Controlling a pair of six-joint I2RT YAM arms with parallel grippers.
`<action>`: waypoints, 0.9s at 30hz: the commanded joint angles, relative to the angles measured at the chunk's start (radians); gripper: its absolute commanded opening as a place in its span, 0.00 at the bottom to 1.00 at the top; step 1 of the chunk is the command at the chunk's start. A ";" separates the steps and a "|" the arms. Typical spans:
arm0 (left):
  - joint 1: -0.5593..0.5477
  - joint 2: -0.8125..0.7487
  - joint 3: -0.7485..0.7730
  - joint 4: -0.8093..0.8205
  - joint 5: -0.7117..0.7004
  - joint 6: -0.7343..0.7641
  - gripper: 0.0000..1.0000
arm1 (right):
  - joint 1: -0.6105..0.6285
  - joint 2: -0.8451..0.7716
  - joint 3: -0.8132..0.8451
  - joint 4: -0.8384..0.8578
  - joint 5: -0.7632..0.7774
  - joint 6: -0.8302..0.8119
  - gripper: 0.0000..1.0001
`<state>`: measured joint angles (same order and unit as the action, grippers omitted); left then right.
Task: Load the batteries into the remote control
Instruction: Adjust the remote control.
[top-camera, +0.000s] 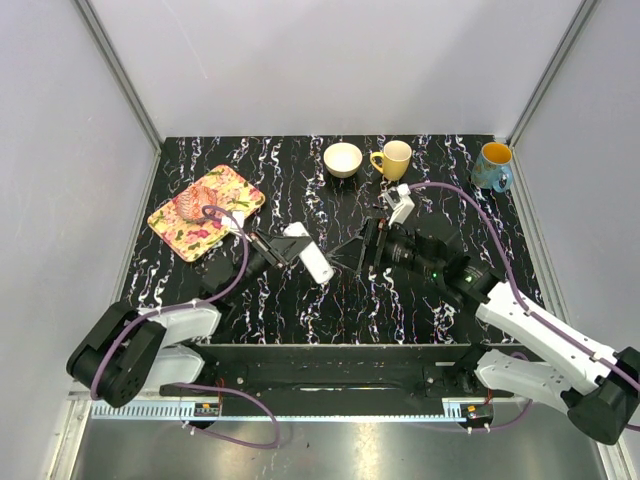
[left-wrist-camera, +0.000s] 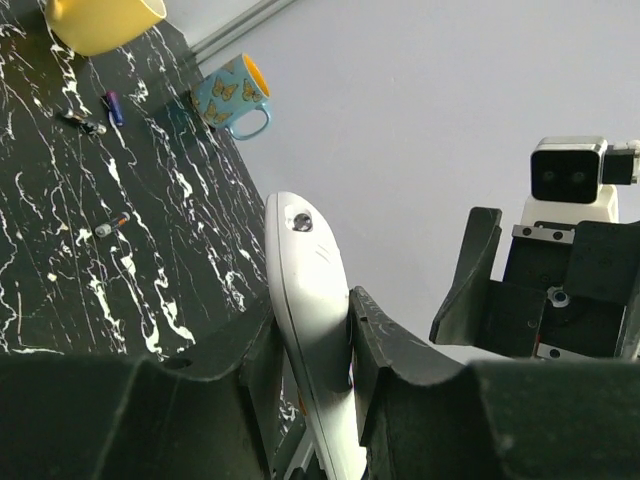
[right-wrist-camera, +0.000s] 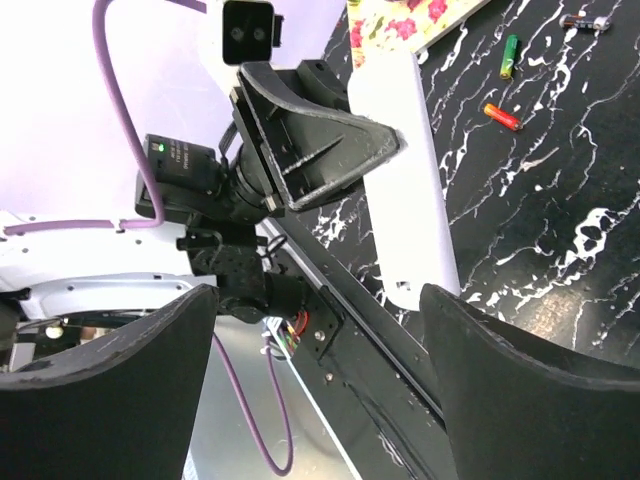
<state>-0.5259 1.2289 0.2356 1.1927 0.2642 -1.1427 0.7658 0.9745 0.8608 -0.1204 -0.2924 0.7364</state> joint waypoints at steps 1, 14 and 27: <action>0.003 -0.009 0.060 0.452 0.036 -0.011 0.00 | 0.006 -0.002 0.018 0.125 0.001 0.049 0.87; -0.028 -0.164 0.123 0.199 0.009 0.187 0.00 | 0.006 0.021 -0.048 0.156 0.046 0.130 0.95; -0.026 -0.172 0.154 0.169 0.124 0.087 0.00 | 0.004 0.118 -0.014 0.359 -0.195 0.064 0.92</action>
<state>-0.5510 1.0565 0.3408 1.2541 0.3290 -1.0157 0.7658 1.0782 0.8097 0.0956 -0.3939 0.8230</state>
